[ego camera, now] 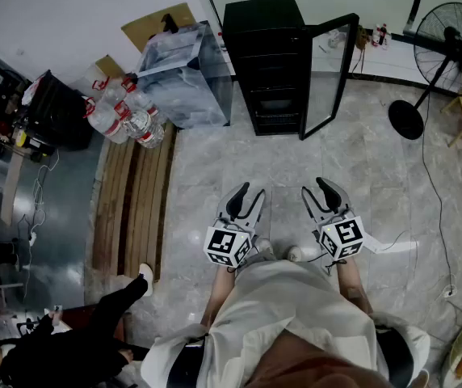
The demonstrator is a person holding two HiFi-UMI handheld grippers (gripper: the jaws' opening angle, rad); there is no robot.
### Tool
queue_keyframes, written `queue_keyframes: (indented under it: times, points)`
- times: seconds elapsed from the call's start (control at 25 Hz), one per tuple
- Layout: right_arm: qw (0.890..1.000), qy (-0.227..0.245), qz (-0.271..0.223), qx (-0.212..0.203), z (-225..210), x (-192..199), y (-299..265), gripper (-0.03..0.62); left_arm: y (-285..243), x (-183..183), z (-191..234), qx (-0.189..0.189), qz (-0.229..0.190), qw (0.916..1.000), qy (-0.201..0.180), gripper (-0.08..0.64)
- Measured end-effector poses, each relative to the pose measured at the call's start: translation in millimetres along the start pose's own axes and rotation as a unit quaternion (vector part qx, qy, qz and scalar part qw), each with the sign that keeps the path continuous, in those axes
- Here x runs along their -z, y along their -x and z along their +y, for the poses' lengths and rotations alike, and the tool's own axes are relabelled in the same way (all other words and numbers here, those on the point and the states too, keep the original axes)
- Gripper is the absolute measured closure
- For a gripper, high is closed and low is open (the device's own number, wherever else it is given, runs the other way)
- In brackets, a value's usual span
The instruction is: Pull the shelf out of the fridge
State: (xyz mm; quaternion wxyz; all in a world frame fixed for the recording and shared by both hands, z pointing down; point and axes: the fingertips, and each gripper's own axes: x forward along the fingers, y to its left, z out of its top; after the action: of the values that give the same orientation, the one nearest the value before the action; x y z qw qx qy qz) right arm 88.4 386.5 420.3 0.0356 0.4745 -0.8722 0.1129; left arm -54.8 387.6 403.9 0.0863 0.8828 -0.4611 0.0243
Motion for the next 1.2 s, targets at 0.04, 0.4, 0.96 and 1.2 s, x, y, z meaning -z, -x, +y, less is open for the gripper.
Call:
queue_keyframes:
  times: [0.04,0.4,0.96,1.2]
  points:
    - [1.0,-0.003,-0.001,-0.001,0,1,4,0.416,1,1,-6,0.003,0.001,1.0,-0.002,0.383]
    - [1.0,0.007,-0.014,-0.004,-9,-6,10,0.416,-9,-2,-24,0.004,-0.011,0.9998,-0.017,0.383]
    - [1.0,0.011,-0.003,0.015,-33,-11,-46,0.417,-51,-9,23,0.007,-0.02,0.9996,-0.017,0.385]
    - [1.0,0.007,0.004,0.025,-45,-14,-89,0.417,-79,-10,63,0.014,-0.017,0.9997,-0.01,0.385]
